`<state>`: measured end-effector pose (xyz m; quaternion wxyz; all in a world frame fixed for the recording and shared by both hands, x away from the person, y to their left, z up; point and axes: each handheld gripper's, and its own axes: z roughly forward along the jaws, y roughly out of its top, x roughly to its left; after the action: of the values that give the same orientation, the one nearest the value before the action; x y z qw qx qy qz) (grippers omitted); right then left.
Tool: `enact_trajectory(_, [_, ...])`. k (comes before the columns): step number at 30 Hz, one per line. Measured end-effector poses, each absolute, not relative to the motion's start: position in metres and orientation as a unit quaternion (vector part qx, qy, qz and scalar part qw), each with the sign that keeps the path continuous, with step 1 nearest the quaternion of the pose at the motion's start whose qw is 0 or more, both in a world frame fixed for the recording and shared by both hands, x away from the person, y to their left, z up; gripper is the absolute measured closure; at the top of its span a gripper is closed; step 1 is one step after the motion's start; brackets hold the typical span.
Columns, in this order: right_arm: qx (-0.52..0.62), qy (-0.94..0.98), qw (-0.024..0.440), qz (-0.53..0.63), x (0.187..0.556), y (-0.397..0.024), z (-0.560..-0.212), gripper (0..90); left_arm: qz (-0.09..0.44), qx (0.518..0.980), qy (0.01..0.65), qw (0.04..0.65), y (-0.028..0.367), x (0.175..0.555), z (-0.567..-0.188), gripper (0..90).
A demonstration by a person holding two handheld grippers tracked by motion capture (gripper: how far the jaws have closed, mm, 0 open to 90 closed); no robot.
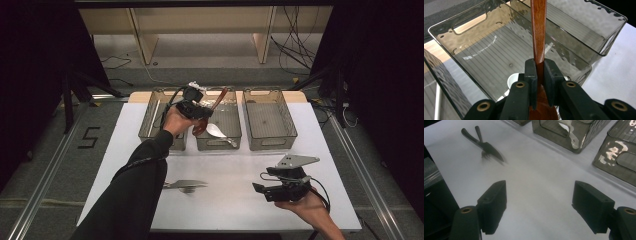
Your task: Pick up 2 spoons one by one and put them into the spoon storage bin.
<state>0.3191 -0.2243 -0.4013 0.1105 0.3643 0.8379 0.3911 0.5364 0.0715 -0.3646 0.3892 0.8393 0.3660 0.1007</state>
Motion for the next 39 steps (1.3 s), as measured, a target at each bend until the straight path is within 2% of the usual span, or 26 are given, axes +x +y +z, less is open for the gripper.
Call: enact_trajectory(39, [0.358,0.842,0.107,0.39,0.318,-0.223,-0.402,28.5,0.101,0.812,0.412,0.402,0.067,0.548,-0.386,78.7])
